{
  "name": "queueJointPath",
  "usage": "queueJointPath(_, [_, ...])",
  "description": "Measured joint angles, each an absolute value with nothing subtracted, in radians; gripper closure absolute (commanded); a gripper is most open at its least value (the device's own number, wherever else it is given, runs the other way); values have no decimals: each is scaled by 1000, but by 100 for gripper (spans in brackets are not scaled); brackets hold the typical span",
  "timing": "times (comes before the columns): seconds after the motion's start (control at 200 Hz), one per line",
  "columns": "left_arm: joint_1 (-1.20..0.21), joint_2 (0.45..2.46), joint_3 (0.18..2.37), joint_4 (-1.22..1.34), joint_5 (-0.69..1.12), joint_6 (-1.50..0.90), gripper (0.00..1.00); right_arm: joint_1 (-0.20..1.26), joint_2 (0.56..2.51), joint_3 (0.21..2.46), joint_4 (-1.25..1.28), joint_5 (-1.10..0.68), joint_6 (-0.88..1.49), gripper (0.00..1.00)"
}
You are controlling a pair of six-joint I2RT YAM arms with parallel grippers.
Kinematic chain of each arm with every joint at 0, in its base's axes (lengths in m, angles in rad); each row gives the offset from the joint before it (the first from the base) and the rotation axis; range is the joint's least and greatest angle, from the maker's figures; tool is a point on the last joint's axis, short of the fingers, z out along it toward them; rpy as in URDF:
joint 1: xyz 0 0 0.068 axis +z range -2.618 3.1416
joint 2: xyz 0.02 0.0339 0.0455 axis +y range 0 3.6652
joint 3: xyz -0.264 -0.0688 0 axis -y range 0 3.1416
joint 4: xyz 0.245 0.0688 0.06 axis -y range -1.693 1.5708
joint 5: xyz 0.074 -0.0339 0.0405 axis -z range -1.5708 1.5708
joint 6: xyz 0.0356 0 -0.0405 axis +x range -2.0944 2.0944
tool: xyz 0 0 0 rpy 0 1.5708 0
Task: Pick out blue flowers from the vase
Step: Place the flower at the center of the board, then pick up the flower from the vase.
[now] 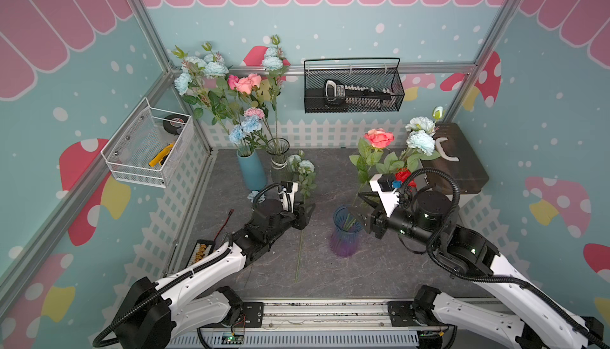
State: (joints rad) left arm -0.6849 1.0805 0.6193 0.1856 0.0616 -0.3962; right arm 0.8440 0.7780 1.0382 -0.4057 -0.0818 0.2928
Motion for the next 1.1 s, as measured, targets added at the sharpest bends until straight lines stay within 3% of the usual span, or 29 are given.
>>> queueJointPath(0.365, [-757, 974, 619, 311, 91, -351, 47, 844, 595, 753, -397, -38, 406, 52])
queueJointPath(0.595, [-803, 960, 633, 298, 86, -324, 47, 844, 432, 727, -458, 55, 443, 55])
queueJointPath(1.101, [-1036, 1273, 1044, 81, -32, -164, 47, 843, 246, 632, -654, 412, 575, 58])
